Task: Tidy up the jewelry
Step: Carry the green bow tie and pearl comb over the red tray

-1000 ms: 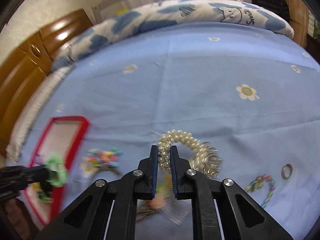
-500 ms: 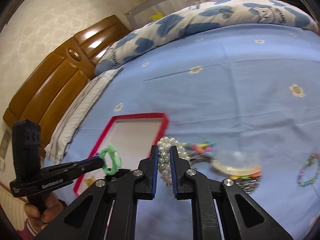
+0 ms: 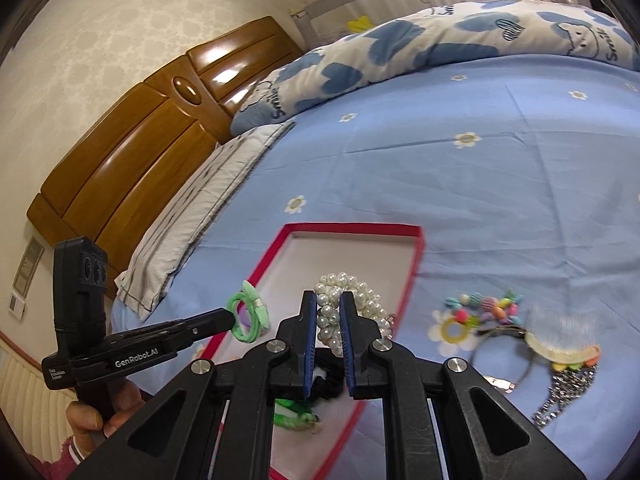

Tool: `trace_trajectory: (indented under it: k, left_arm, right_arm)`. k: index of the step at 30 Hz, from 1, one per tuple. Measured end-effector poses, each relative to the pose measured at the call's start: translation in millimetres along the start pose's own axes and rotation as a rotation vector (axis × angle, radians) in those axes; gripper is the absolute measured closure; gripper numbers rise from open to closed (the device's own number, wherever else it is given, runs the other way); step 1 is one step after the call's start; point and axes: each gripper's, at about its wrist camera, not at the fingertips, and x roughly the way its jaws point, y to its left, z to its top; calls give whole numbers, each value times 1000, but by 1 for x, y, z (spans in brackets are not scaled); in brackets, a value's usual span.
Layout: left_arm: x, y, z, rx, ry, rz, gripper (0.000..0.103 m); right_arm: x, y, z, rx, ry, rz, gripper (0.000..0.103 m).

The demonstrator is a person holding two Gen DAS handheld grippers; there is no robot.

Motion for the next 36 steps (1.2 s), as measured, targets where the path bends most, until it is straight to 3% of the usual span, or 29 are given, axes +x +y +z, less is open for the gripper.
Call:
trace_trajectory:
  k: [9, 36]
  left_arm:
    - [6, 17, 4, -18, 8, 22, 101]
    - [64, 49, 0, -55, 127, 100, 101]
  right_arm:
    - [22, 17, 2, -23, 23, 25, 92]
    - [110, 3, -31, 26, 240, 61, 89]
